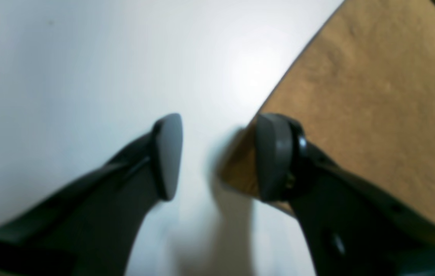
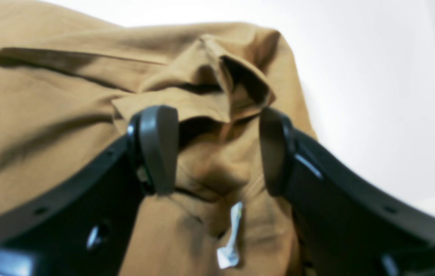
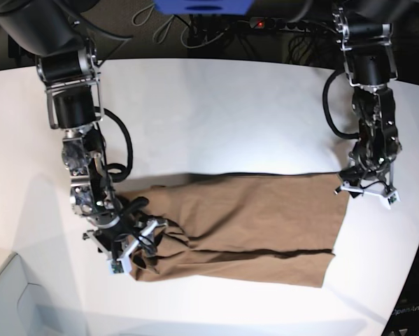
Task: Layout the t-shirt on the table in an organized manner, then fold the t-shirt properly
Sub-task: 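Grasp the shirt edges again with both grippers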
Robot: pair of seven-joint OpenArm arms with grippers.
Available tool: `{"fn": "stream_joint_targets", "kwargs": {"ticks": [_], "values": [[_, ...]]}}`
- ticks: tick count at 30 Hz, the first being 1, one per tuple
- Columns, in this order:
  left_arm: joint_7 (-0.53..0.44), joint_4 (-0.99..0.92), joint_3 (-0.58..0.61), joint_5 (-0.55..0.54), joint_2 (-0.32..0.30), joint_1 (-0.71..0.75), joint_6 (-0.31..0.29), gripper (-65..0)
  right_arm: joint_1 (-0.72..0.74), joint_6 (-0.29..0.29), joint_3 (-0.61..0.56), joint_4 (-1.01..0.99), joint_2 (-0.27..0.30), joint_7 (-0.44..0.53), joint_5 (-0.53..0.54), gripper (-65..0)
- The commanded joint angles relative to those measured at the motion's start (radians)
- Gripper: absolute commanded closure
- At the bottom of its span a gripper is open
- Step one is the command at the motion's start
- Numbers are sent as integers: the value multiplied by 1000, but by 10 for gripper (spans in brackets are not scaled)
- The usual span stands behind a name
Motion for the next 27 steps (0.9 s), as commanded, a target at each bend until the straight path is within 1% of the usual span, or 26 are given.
{"fn": "stream_joint_targets", "kwargs": {"ticks": [1,7,12,14,17,18,19,20,21,22,25,27], "values": [[41,5,1,-19,2,-9,0,-302,32,2,4,17,6,24,2,-344],[41,-11,5,-18,37,-23,0,-302,32,2,4,17,6,24,2,-344],[41,-35,107,-21,34,-22,0,-290,33,2,4,17,6,26,2,-344],[41,-35,125,-18,34,-19,0,-219,35,2,4,17,6,26,2,-344],[44,-34,127,-18,32,-3,0,-27,35,2,4,17,7,26,2,-344],[52,-34,127,-18,32,0,0,0,35,2,4,17,9,27,2,-344],[52,-34,127,-18,31,1,0,0,35,2,4,17,12,27,2,-344],[52,-31,127,-18,29,1,0,-15,35,2,4,16,20,27,2,-345],[52,-28,125,-18,28,4,0,-5,35,2,4,16,20,27,2,-345],[52,-23,125,-19,12,18,0,0,35,2,4,16,18,27,2,-345],[44,-22,125,-27,-8,34,0,0,38,2,1,14,17,33,2,-353],[44,-22,125,-21,-9,35,0,0,55,2,1,-21,15,72,2,-370]]}}
